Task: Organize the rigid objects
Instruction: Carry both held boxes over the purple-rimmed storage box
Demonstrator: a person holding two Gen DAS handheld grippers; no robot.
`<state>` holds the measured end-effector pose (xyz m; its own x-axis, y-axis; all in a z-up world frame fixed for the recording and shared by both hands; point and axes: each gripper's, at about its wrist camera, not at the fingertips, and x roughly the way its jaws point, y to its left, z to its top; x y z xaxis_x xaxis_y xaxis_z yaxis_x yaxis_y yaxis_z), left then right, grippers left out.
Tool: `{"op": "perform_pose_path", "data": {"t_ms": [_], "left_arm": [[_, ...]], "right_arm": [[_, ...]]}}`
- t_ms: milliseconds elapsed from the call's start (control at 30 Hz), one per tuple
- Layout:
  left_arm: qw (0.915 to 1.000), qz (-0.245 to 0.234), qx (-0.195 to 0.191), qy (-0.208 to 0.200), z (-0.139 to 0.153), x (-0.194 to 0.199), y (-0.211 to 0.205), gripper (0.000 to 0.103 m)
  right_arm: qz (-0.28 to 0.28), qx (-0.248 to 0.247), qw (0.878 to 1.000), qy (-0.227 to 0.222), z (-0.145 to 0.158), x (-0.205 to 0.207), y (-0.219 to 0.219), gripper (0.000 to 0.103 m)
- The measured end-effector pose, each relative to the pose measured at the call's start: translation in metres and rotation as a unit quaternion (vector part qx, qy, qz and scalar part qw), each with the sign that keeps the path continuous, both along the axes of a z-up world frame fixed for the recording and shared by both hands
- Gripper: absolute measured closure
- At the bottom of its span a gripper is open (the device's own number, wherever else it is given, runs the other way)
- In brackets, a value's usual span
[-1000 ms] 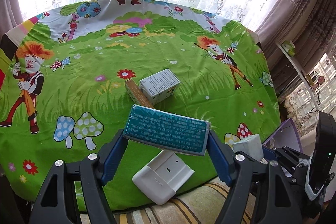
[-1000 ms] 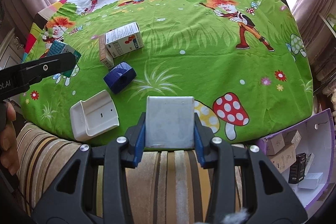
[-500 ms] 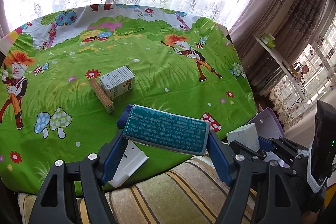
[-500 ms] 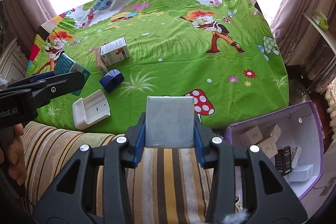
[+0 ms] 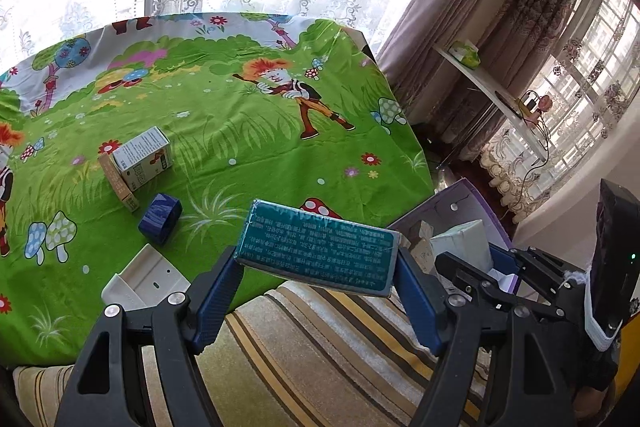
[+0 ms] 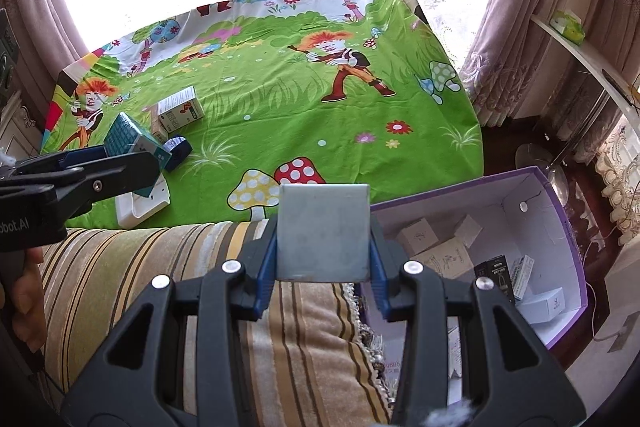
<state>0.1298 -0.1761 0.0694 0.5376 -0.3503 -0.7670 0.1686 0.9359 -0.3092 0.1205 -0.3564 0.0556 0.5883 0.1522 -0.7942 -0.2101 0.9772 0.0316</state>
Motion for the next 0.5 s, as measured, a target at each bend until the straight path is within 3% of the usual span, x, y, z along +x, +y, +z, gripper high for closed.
{"op": "perform_pose_path", "data": {"t_ms": [500], "left_arm": [[0.9963,-0.084,-0.003,0.013,-0.006,-0.010,-0.079,0.027]], "right_arm": [[-0.090,-0.038,0.995,-0.022,0.006,-0.016,-0.084,0.059]]}}
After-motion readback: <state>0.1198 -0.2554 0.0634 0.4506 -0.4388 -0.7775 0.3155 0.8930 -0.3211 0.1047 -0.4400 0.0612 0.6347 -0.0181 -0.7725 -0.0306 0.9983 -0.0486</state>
